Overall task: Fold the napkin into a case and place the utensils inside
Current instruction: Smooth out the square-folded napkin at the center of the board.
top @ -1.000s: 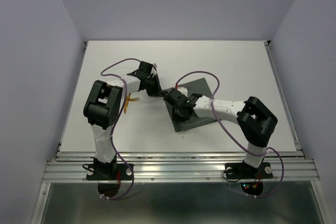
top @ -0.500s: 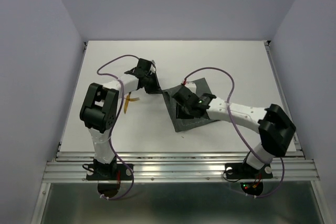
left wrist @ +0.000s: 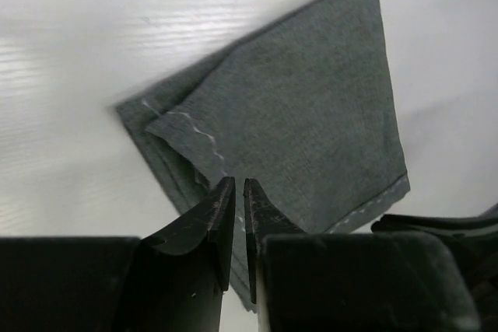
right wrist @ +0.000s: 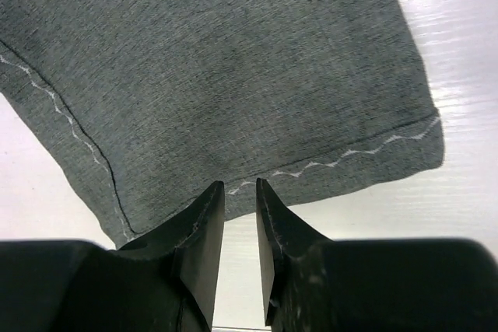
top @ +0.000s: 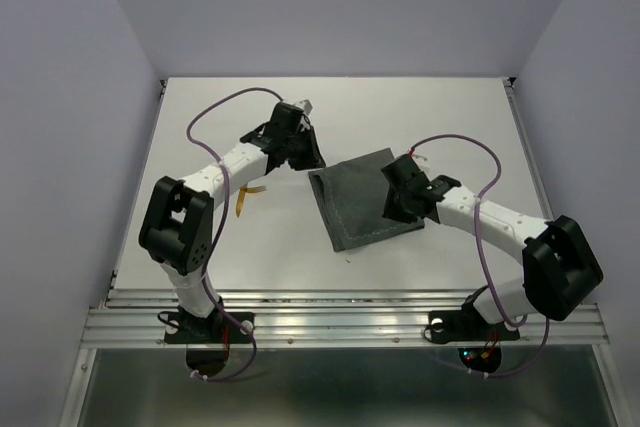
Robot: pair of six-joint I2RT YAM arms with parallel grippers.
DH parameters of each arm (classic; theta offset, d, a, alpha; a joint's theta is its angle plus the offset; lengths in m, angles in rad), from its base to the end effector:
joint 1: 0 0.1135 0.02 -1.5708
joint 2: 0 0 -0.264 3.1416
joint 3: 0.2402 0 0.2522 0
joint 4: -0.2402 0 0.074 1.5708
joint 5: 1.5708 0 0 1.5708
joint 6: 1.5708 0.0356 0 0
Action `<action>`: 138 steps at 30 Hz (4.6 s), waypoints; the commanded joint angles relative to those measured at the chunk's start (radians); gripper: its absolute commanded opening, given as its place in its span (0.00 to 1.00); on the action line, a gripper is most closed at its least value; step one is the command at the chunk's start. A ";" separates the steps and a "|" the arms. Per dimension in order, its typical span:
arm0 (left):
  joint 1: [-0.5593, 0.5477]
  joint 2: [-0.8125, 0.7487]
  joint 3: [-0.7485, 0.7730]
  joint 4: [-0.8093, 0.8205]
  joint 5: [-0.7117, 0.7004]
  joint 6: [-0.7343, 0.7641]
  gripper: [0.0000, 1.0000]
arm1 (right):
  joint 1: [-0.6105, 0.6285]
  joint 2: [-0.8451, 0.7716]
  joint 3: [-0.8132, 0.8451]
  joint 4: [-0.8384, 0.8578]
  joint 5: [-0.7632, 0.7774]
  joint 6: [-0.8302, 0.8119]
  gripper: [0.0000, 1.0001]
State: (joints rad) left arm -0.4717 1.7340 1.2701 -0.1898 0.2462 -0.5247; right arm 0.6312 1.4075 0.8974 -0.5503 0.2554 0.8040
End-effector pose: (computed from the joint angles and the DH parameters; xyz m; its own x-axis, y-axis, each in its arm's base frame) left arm 0.3479 -0.1872 0.2520 -0.7760 -0.1496 -0.6128 0.2592 0.8101 -0.5260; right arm 0.2258 0.1539 0.2121 -0.8282 0.2577 -0.4977 0.1803 0.9633 0.1989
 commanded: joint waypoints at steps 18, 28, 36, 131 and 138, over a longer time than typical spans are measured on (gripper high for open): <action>-0.008 0.220 0.049 0.010 0.038 0.080 0.13 | -0.192 0.047 -0.132 0.064 -0.048 -0.123 0.29; -0.004 0.196 0.049 -0.016 0.021 0.100 0.13 | -0.061 -0.110 0.007 0.004 -0.024 -0.055 0.27; -0.004 0.176 0.057 -0.025 0.039 0.097 0.13 | 0.143 0.117 0.132 0.141 -0.108 0.000 0.27; -0.018 0.059 -0.095 -0.014 0.048 0.143 0.11 | -0.186 0.487 0.465 0.187 -0.226 -0.177 0.25; -0.016 0.125 -0.081 -0.011 0.077 0.149 0.11 | -0.228 0.623 0.520 0.205 -0.246 -0.172 0.24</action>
State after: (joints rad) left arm -0.4889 1.8427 1.1511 -0.1913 0.3107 -0.4004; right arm 0.4259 1.9900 1.3689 -0.3763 0.0315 0.6395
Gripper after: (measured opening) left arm 0.113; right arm 0.243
